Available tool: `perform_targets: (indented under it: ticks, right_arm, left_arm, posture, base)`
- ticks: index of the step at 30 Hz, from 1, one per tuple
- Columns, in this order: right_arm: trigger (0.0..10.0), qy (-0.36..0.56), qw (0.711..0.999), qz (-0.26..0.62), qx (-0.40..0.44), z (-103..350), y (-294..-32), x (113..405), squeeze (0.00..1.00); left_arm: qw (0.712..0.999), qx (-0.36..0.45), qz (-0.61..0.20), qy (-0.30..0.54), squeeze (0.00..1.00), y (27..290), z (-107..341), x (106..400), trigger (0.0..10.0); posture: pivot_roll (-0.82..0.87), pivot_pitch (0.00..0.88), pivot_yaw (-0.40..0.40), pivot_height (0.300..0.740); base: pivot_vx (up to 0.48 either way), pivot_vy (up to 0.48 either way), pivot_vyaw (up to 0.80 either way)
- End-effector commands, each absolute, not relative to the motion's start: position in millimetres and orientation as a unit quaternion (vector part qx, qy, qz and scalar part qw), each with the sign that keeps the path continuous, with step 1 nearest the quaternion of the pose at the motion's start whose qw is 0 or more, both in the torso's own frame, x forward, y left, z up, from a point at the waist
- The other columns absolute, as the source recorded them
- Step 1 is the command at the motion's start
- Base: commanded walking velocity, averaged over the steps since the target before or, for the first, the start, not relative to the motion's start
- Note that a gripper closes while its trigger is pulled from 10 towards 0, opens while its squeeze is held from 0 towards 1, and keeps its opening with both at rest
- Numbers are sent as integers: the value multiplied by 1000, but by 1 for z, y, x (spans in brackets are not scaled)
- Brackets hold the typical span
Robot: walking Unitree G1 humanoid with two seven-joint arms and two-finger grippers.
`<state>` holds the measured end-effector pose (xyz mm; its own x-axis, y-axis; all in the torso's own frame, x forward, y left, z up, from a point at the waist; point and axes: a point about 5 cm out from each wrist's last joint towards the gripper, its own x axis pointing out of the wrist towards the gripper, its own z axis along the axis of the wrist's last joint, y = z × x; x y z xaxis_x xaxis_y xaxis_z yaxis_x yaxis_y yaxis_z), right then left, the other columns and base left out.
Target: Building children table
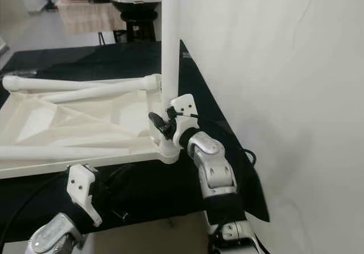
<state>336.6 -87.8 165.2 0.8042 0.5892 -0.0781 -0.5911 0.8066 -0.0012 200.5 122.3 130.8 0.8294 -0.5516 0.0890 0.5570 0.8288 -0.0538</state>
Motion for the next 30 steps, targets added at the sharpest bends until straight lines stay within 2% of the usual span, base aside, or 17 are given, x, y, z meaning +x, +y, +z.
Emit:
perform_targets:
  ticks: [1,5,6,7,8,9,11,13,14,15,17,21,27,28,29,30]
  right_arm:
    - [0,107,938,329,-4,135,-86,331,0]
    - [0,100,935,339,-16,137,-84,331,0]
    - [10000,100,935,340,-14,138,-84,331,0]
    - [10000,82,910,406,-13,148,-81,330,1000]
    - [10000,82,910,406,-13,148,-81,330,1000]
    - [10000,70,888,454,-13,155,-80,329,1000]
    - [10000,39,866,498,-21,175,-84,328,1000]
    - [10000,39,866,498,-21,175,-84,328,1000]
    - [10000,25,852,522,-19,188,-95,336,1000]
    - [10000,25,852,522,-19,188,-95,336,1000]
    - [10000,36,821,569,-24,192,-104,344,0]
    - [10000,55,800,597,-27,193,-110,355,0]
    - [10000,73,791,607,-23,193,-113,362,0]
    - [7098,78,787,612,-17,193,-114,362,0]
    - [980,81,784,615,-10,193,-115,363,0]
    - [980,81,784,615,-10,193,-115,363,0]
  left_arm:
    - [956,-36,-289,-28,0,124,130,200,10000]
    - [957,-36,-285,-29,0,124,130,200,10000]
    - [957,-36,-286,-29,0,124,130,200,10000]
    - [956,-35,-290,-27,0,123,130,200,10000]
    - [956,-35,-290,-27,0,123,130,200,10000]
    - [955,-35,-293,-27,0,122,129,200,10000]
    - [954,-35,-296,-25,0,121,129,200,10000]
    - [954,-35,-296,-25,0,121,129,200,10000]
    - [954,-35,-295,-25,0,120,129,200,10000]
    - [954,-35,-295,-25,0,120,129,200,10000]
    - [955,-35,-295,-26,0,119,129,200,10000]
    - [954,-35,-296,-25,0,118,129,200,10000]
    - [954,-35,-296,-24,0,118,129,200,10000]
    - [954,-35,-296,-24,0,118,129,200,10000]
    - [954,-35,-296,-24,0,118,129,200,10000]
    - [954,-35,-296,-24,0,118,129,200,10000]
  posture:
    - [-8,67,-51,740]
    - [-2,63,-51,740]
    - [-2,63,-51,740]
    - [-6,53,-42,740]
    - [-6,53,-42,740]
    - [-6,53,-42,740]
    - [0,48,-45,740]
    - [0,48,-45,740]
    - [8,44,-51,740]
    - [8,44,-51,740]
    - [12,42,-51,740]
    - [14,40,-48,740]
    - [21,41,-47,740]
    - [21,43,-47,740]
    - [21,43,-47,740]
    - [21,43,-47,740]
  base:
    - [0,0,0]
    - [0,0,0]
    - [0,0,0]
    - [0,0,0]
    - [0,0,0]
    - [0,0,0]
    - [0,0,0]
    - [0,0,0]
    - [0,0,0]
    - [0,0,0]
    - [0,0,0]
    - [0,0,0]
    - [0,0,0]
    - [0,0,0]
    - [0,0,0]
    - [0,0,0]
